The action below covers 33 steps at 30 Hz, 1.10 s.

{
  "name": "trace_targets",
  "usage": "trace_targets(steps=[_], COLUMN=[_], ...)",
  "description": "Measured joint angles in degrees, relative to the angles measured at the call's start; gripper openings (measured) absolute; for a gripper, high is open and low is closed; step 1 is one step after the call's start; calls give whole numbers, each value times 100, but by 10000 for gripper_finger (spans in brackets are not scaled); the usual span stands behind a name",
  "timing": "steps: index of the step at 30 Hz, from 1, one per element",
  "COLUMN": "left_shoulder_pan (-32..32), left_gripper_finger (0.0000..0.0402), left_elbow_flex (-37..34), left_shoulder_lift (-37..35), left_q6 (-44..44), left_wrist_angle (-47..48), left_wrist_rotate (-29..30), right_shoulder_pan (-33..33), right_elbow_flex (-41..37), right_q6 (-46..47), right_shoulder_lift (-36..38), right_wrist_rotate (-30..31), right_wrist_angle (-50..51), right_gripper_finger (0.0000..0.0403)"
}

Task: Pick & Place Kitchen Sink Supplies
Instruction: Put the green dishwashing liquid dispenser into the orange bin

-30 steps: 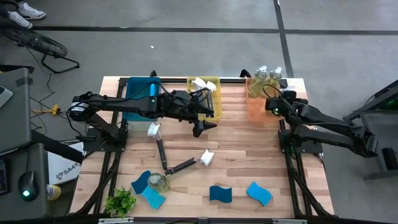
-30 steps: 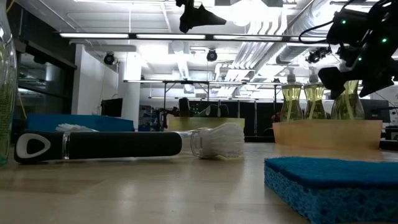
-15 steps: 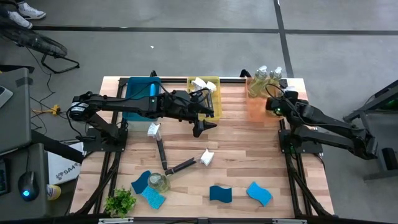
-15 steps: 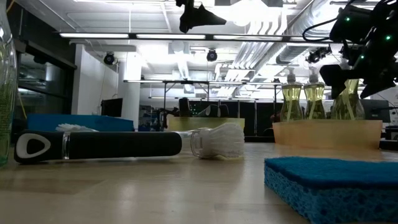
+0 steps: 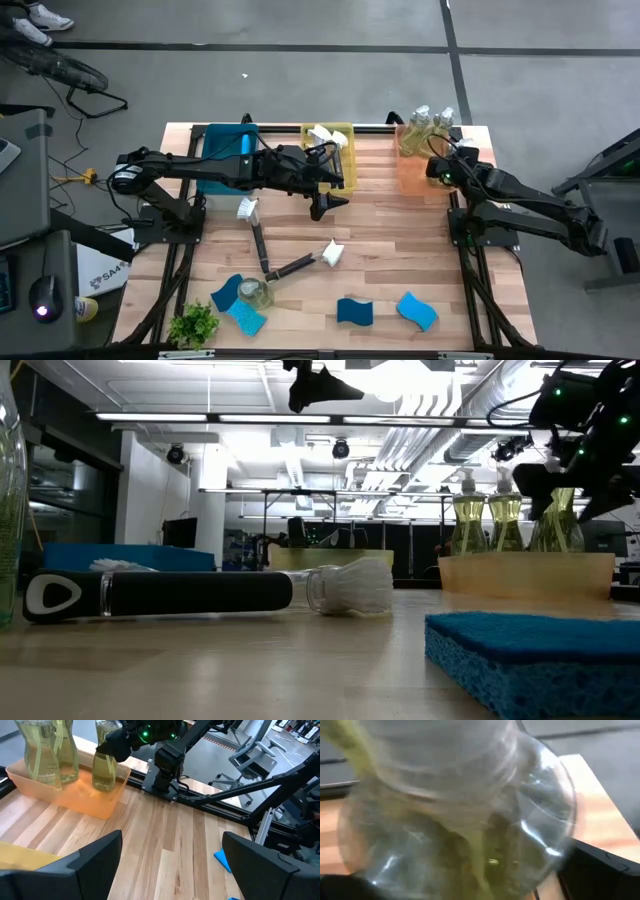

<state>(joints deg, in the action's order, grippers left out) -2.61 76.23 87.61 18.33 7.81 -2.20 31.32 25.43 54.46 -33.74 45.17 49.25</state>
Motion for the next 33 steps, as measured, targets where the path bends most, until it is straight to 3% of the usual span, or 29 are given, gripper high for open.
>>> trace_targets(steps=[4,10,19,33], left_shoulder_pan=[0,2,2,2], left_gripper_finger=[337,337,337,337], left_elbow_flex=[0,0,0,0], left_shoulder_lift=[0,0,0,0], left_q6=[0,0,0,-24], left_wrist_angle=[0,3,3,3], left_wrist_rotate=[-86,-116,-133,-133], right_shoulder_pan=[25,27,25,27], right_elbow_flex=[4,2,2,-9], right_q6=[700,401,896,-82], right_shoulder_lift=[7,-5,-2,-7], right_wrist_rotate=[104,-226,-873,-1967], right_wrist_angle=[371,246,624,216], right_gripper_finger=[360,360,360,360])
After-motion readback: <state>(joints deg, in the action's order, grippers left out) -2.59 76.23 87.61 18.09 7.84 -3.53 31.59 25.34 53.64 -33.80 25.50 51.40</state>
